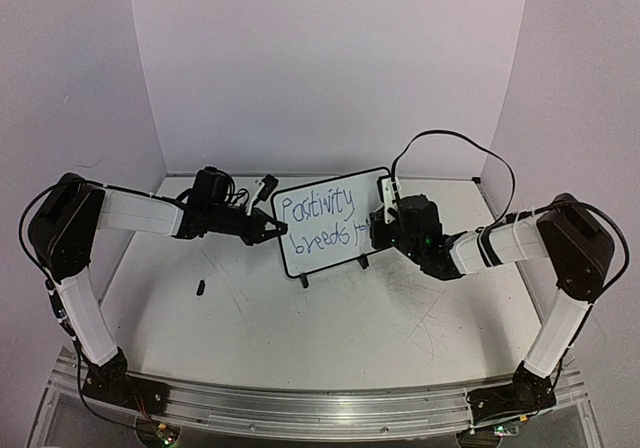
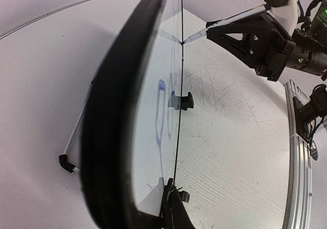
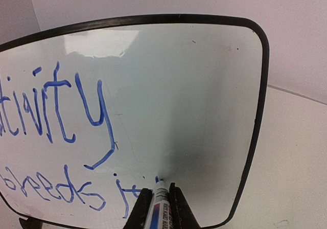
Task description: Write a sentence on the whiteboard
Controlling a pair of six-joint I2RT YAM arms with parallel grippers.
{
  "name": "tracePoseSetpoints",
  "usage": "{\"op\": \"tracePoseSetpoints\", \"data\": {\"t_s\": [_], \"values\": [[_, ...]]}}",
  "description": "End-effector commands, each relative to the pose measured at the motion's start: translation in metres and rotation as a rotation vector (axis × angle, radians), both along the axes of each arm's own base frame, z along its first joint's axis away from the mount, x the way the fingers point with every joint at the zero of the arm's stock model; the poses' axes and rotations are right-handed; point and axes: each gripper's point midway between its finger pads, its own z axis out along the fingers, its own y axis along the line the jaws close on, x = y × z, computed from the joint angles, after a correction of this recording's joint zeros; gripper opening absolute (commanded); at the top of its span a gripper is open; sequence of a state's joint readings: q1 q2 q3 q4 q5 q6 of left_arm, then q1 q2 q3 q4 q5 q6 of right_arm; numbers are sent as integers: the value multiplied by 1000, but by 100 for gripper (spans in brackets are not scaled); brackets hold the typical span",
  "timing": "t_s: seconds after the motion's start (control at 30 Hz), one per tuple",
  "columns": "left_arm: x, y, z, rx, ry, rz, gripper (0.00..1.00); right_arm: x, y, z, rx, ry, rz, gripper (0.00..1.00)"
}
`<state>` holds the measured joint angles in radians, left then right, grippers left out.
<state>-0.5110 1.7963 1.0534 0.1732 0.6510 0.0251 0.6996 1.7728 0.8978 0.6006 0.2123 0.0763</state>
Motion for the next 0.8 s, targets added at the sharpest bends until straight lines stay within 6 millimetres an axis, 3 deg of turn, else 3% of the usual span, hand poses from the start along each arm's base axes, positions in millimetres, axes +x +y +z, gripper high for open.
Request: {"op": "tracePoseSetpoints", "data": {"t_s": [0.0,0.77], "values": [[34,46,-48,257,-53,194,0,4,1,-5,12,-1,-8,0],[33,47,-49,261,-52,191,0,-3,-8,-38,-14,58,-28,0]]}}
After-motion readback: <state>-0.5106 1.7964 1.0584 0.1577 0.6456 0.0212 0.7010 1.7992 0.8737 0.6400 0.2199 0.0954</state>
